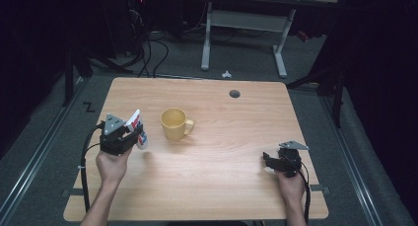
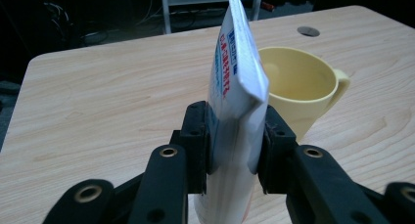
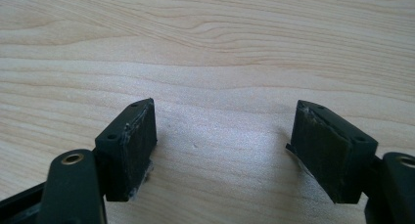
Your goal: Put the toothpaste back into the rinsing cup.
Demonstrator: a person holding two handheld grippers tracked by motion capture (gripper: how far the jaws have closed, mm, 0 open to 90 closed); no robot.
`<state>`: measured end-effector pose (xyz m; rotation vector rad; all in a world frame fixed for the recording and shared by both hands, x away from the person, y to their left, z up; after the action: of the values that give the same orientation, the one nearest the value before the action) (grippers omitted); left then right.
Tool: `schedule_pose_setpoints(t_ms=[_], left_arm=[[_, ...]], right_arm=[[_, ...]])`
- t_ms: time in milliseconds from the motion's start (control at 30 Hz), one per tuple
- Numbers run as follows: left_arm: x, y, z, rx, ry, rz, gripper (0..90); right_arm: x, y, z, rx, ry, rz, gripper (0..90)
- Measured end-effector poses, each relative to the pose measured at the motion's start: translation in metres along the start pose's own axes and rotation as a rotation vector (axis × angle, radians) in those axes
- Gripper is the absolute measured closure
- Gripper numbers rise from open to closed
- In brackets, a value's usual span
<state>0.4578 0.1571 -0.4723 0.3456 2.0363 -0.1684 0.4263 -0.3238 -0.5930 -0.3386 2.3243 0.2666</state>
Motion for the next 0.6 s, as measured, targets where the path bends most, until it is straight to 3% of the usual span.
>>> schedule_pose_setpoints(t_ms=[467, 567, 600], left_arm=[[-0.016, -0.008, -0.008, 0.050, -0.006, 0.015, 69.6], [-0.018, -0.010, -0.010, 0.056, -0.005, 0.026, 69.7], [-0.020, -0.012, -0.011, 0.056, -0.003, 0.046, 69.7]], right_arm=[[0.000, 0.000, 0.000, 0.000, 0.000, 0.000, 25.1], [0.000, 0.000, 0.000, 0.000, 0.000, 0.000, 25.1], [0.000, 0.000, 0.000, 0.000, 0.000, 0.000, 25.1]])
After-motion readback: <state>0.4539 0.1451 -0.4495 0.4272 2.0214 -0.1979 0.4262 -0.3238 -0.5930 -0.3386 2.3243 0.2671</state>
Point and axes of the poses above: each handheld gripper's, and its own axes: z roughly forward along the jaws, x roughly out of its underside, y roughly to its left, the point moved 9 cm from there along z, roughly forward along the jaws, and after that the axes turned 9 degrees about -x, right-handed, at the moved point
